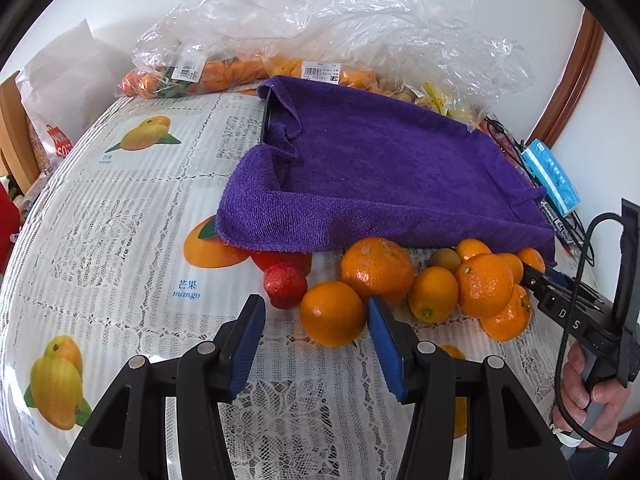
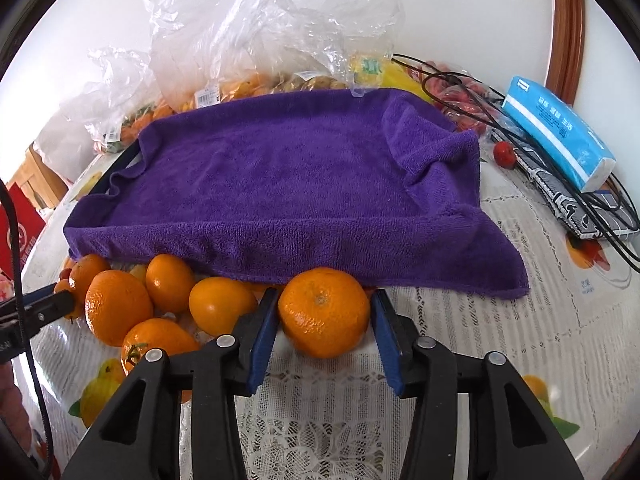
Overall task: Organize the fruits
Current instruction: 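Move the right tool toward the oranges and close on a large orange, then lift the orange with the right tool and carry it over the purple towel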
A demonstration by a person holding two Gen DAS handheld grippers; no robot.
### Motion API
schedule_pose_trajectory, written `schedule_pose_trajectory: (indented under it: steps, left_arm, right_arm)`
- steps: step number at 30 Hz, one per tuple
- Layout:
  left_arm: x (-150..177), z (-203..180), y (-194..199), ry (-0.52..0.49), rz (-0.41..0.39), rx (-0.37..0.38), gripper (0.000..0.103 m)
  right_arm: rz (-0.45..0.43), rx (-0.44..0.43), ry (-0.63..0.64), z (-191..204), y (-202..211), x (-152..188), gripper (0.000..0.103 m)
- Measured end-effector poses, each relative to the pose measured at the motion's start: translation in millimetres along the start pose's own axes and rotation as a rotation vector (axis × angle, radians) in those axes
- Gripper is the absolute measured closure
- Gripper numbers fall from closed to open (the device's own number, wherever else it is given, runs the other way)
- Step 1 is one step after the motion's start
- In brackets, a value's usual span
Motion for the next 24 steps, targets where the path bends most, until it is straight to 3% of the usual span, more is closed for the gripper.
schedule_pose_trajectory:
  steps: [3,5,24]
  left_arm:
    - [3.1,-6.4,-3.1,-0.037,0.004,-0.012,0.056]
    - [4.7,-11.4,-2.9,-0.071,0.006,-0.011,0.071]
    - [-3.7,-18.5,37.6,-0.051,-0.066,0.004,0.071]
  right_arm:
    - [-0.006,-0.006,-0.004,-0.9,1.9,0.8,0.06]
    - [-0.016,-0.007,-0.005,-1.6,5.7,1.9,0.06]
    - [-0.086,0.025,-0.017,-10.5,55.9,-0.6,0.06]
Point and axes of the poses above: each gripper's, at about its wrist camera, not at the fingertips, and y roughly against the way its jaws point, z to its left, x to its underside, the point moved 3 cm from there along -y, roughly the way its jaws point, and after that the axes turned 11 degrees about -z, right-handed, at the moved point
